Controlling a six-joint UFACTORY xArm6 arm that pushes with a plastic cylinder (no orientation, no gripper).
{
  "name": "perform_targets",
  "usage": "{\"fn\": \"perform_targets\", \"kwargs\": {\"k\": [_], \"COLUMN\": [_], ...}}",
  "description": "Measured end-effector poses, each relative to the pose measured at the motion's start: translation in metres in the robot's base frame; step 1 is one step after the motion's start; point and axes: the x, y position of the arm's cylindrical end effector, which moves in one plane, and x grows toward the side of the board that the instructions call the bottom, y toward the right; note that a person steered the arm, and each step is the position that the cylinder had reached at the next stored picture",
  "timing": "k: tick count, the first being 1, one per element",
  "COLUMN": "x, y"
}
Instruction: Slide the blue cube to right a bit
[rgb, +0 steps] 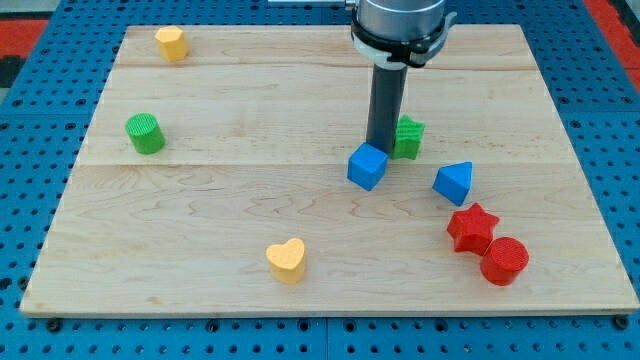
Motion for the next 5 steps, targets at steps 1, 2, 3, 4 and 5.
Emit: {"fn": "perform_targets", "kwargs": {"k": [1,2,3,4,5], "x": [0.005,0.013,0.016,0.027,0.027], "y": [-0.033,-0.058,-0.108,-0.064,0.010]}}
